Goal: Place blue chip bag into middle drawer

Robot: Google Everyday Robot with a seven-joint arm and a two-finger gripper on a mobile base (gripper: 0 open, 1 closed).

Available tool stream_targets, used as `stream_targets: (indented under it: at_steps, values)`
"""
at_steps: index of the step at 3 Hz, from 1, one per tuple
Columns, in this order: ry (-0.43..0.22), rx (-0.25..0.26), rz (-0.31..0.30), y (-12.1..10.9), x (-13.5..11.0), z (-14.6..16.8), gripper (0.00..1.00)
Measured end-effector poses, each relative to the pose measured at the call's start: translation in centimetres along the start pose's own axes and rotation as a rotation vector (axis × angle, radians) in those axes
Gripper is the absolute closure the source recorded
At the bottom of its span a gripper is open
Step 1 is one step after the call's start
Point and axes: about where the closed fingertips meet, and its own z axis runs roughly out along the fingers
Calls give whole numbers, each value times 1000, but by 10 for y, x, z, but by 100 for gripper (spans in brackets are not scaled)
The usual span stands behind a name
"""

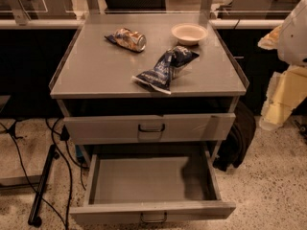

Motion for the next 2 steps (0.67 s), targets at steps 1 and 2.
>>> stream_targets:
  at_steps: [1, 2]
  values:
    - [0, 0, 0, 0, 0, 0, 0]
    - [-40, 27, 42, -6, -3, 0, 0]
